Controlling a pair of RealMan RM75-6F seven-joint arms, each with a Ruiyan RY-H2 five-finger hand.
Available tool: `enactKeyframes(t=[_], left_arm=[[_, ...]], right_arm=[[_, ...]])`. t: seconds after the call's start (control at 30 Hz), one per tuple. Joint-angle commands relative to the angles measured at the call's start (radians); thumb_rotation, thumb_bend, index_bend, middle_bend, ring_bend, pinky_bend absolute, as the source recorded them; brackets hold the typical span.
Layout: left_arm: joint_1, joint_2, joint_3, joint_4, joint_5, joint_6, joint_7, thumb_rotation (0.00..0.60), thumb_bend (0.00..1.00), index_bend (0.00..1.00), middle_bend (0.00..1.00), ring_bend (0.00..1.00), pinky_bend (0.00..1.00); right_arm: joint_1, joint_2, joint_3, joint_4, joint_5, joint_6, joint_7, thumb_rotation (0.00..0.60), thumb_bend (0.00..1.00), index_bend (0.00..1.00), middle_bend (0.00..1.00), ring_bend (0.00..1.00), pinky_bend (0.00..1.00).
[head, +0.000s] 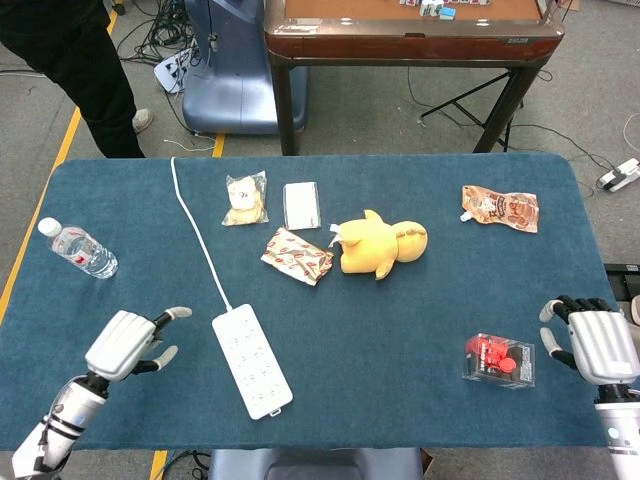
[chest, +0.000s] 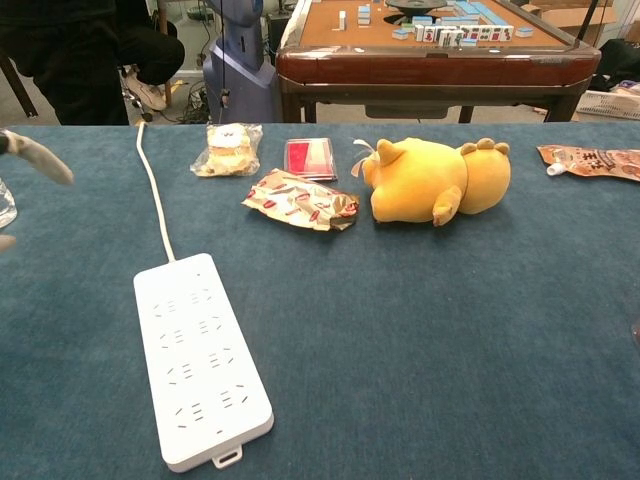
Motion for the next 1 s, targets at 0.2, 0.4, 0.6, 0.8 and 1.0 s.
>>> enactKeyframes(t=[0.2,0.4,0.6,0.8,1.0], left_arm=[[-0.127,-0.024,-0.02,-0.037,-0.115,-0.193,0.103,0.6,0.72,0.34,1.0,1.0,1.0],[-0.156,-0.063,-0.027,-0.024,-0.17,-0.223,0.127,0.6,0.72,0.32,1.0,1.0,1.0],[-0.174,-0.101,-0.019,0.007,-0.198,-0.237,0.141,0.6,0.72,0.32,1.0,1.0,1.0],[-0.185,-0.132,-0.009,0.048,-0.228,-0.247,0.154,0.6,0.72,0.32,1.0,1.0,1.0],[-0.192,-0.151,0.004,0.073,-0.254,-0.257,0.172,0.6,0.72,0.33,1.0,1.0,1.0]], right_arm=[[0.001,0.005,0.006,-0.011,0.014,-0.001,-0.013,0.6,0.32,0.5,0.46,0.45,0.36],[0.005,0.005,0.01,-0.017,0.018,-0.005,-0.023,0.6,0.32,0.5,0.46,0.45,0.36],[0.013,0.003,0.013,-0.021,0.018,-0.009,-0.028,0.6,0.32,0.5,0.46,0.45,0.36],[0.019,-0.005,0.011,-0.018,0.021,-0.023,-0.034,0.6,0.32,0.5,0.46,0.45,0.36],[0.022,-0.009,0.012,-0.016,0.027,-0.027,-0.037,0.6,0.32,0.5,0.46,0.45,0.36]])
